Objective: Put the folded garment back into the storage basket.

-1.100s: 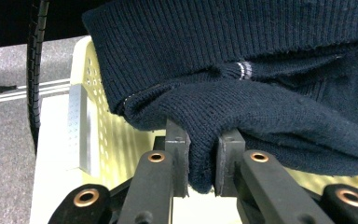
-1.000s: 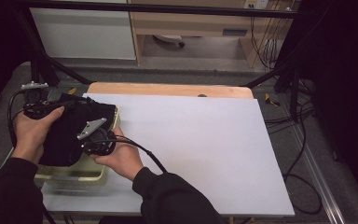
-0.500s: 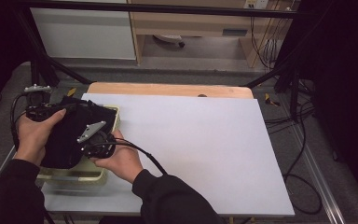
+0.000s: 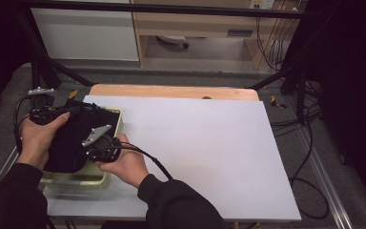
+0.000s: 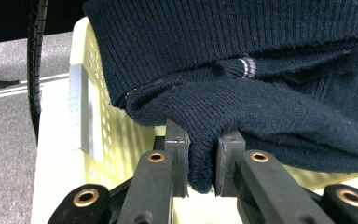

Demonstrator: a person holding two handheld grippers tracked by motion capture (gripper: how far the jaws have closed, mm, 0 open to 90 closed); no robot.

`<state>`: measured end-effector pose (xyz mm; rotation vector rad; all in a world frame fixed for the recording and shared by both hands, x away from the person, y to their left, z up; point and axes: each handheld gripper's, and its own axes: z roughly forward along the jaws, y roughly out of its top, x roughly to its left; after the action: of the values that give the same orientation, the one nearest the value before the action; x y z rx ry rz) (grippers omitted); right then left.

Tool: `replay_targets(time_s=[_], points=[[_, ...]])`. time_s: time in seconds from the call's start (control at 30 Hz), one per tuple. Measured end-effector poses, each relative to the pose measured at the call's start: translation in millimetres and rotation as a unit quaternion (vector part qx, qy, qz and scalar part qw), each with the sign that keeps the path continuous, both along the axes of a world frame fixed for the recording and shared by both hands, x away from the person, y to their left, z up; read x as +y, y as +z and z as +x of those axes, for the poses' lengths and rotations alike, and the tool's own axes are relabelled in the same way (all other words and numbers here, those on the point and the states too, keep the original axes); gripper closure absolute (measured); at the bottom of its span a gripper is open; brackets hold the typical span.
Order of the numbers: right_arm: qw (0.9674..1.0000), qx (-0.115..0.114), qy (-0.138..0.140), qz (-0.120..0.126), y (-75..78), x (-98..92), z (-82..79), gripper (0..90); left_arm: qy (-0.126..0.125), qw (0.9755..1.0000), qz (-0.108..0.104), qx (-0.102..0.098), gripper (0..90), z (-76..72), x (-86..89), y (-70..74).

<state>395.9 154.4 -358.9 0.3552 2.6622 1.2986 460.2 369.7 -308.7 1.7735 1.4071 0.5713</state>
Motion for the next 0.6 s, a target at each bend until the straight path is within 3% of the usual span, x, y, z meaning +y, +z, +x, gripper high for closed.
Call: replay_targets(time_s=[0.6], points=[[0.9999,0.006,-0.001,-0.011,-5.2,-2.8,-0.9,78.9,-0.006,0.9999,0.009,0.008,58.1,1.7,-4.8,-7.1]])
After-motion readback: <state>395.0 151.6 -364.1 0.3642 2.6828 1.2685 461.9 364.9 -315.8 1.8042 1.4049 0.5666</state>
